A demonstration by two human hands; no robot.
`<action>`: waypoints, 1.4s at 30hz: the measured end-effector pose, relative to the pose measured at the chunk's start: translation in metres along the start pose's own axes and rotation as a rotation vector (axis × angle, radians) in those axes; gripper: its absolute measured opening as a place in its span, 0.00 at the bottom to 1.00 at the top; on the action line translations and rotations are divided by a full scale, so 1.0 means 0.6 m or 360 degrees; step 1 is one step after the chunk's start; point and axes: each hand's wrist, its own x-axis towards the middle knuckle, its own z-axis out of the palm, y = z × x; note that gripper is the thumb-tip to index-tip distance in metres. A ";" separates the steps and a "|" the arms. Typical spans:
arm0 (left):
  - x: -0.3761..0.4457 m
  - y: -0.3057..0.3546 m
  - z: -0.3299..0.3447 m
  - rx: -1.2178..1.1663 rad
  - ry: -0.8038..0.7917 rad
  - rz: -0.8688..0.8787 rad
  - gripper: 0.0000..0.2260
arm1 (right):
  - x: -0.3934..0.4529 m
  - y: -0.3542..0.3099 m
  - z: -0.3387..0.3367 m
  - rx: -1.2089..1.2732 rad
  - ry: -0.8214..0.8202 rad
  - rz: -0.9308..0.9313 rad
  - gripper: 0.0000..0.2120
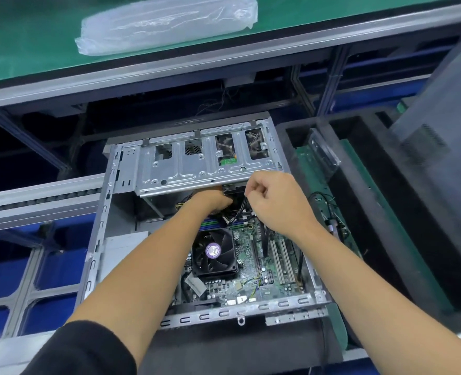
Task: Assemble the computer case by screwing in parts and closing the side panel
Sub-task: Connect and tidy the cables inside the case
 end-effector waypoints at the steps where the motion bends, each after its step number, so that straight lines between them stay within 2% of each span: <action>1: -0.006 0.000 0.001 -0.0004 -0.0007 0.0063 0.22 | 0.000 0.001 0.000 0.0000 0.0000 0.0006 0.10; 2: 0.000 0.007 -0.002 -0.0162 0.0082 0.0020 0.22 | 0.000 0.001 0.000 -0.0001 -0.0001 0.0011 0.10; 4: -0.001 0.004 0.002 0.0044 0.0043 0.0016 0.17 | 0.001 0.003 0.000 -0.0011 -0.0006 0.0015 0.10; 5: 0.000 0.002 0.012 -0.0062 0.0087 -0.0055 0.14 | 0.002 0.003 0.001 -0.0013 -0.0009 0.0014 0.10; 6: 0.002 -0.001 0.018 -0.0130 0.0087 -0.0111 0.15 | 0.002 0.004 0.002 -0.0013 -0.0009 0.0015 0.10; 8: 0.004 -0.001 0.024 -0.0094 0.0096 -0.0040 0.18 | 0.001 0.004 0.003 -0.0017 -0.0016 0.0028 0.10; 15: -0.039 -0.005 0.024 0.0159 0.0104 0.0347 0.14 | 0.001 0.004 0.004 0.0097 0.0034 -0.0026 0.07; 17: -0.069 -0.018 0.019 0.0231 0.0033 0.0524 0.17 | 0.000 0.003 0.006 0.0172 0.0088 -0.0068 0.07; 19: -0.101 -0.029 0.015 0.0276 0.0106 0.0724 0.17 | -0.003 0.001 0.005 0.0285 0.0130 -0.0096 0.06; 21: -0.134 -0.032 0.011 0.0209 0.0321 0.0929 0.08 | -0.004 -0.005 -0.005 0.0417 0.0144 -0.0156 0.06; 22: -0.149 -0.031 0.010 0.0174 0.0316 0.1007 0.05 | -0.001 -0.010 -0.011 0.0497 0.0151 -0.0195 0.07; 24: -0.174 -0.023 0.013 0.0160 0.0035 0.1127 0.06 | 0.015 -0.022 -0.021 0.0718 0.0168 -0.0235 0.10; 26: -0.181 -0.014 0.029 0.0109 -0.0334 0.1136 0.12 | 0.036 -0.032 -0.025 0.0912 0.0160 -0.0160 0.11; 27: -0.181 -0.010 0.036 0.0111 -0.0426 0.1140 0.15 | 0.046 -0.032 -0.023 0.0931 0.0153 -0.0112 0.11; 29: -0.179 -0.002 0.049 0.0168 -0.0406 0.1194 0.16 | 0.059 -0.026 -0.012 0.0843 0.0134 -0.0068 0.10; 35: -0.174 0.020 0.080 0.0638 -0.0147 0.1406 0.07 | 0.071 -0.005 0.027 0.0529 0.0232 -0.0214 0.13; 38: -0.165 0.023 0.073 0.0411 -0.0002 0.1466 0.01 | 0.075 0.001 0.032 0.0424 0.0260 -0.0245 0.14; 40: -0.158 0.024 0.068 0.0171 0.0009 0.1490 0.06 | 0.079 0.003 0.034 0.0388 0.0298 -0.0222 0.17; 42: -0.150 0.024 0.072 0.0103 -0.0034 0.1520 0.08 | 0.084 0.003 0.035 0.0333 0.0340 -0.0176 0.21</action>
